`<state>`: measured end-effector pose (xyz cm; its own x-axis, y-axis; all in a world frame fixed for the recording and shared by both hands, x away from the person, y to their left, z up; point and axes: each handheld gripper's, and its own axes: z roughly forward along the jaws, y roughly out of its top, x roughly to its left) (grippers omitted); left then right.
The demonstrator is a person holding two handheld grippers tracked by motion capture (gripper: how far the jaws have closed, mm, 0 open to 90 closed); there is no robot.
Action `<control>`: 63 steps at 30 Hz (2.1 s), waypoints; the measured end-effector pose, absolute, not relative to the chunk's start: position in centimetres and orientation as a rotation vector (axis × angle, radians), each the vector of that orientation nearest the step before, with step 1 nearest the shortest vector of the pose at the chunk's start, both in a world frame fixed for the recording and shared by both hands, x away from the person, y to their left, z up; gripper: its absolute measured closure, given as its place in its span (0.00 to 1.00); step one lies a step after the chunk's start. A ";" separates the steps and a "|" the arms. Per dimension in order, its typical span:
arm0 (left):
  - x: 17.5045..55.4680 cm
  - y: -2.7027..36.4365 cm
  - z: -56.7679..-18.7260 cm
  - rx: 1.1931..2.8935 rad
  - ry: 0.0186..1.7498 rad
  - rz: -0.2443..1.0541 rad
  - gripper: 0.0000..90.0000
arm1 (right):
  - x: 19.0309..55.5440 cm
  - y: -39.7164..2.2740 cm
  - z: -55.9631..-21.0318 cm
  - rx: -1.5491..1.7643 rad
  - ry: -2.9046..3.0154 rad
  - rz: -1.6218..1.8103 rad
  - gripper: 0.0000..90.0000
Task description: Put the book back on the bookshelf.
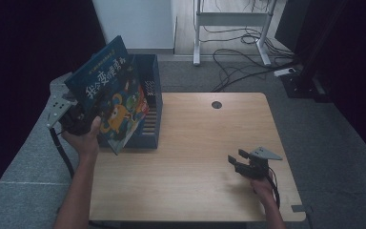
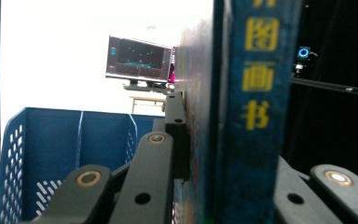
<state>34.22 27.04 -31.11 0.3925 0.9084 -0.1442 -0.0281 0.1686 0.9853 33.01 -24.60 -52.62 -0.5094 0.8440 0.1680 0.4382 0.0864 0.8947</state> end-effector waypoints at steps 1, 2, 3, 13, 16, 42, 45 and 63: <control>34.4 26.9 -31.1 1.212 0.945 0.834 0.91 | 33.0 -24.6 -52.6 1.263 1.980 1.402 0.44; 34.6 26.8 -31.2 1.214 0.947 0.840 0.91 | 33.0 -24.6 -52.7 1.264 1.980 1.401 0.44; 34.8 26.7 -31.2 1.214 0.949 0.843 0.91 | 33.0 -24.7 -52.7 1.265 1.980 1.400 0.44; 36.9 25.7 -31.2 1.231 0.977 0.852 0.91 | 33.0 -24.8 -52.6 1.267 1.965 1.400 0.44; 37.3 25.4 -31.2 1.235 0.980 0.851 0.91 | 33.0 -24.9 -52.6 1.277 1.954 1.399 0.44; 41.3 22.2 -32.5 1.240 0.995 0.943 0.91 | 32.8 -24.8 -52.7 1.278 1.933 1.394 0.45; 42.0 21.8 -32.9 1.238 1.000 0.961 0.91 | 32.8 -24.8 -52.7 1.280 1.931 1.393 0.45; 44.2 20.1 -35.0 1.226 1.011 0.983 0.91 | 32.3 -25.1 -52.5 1.282 1.922 1.407 0.44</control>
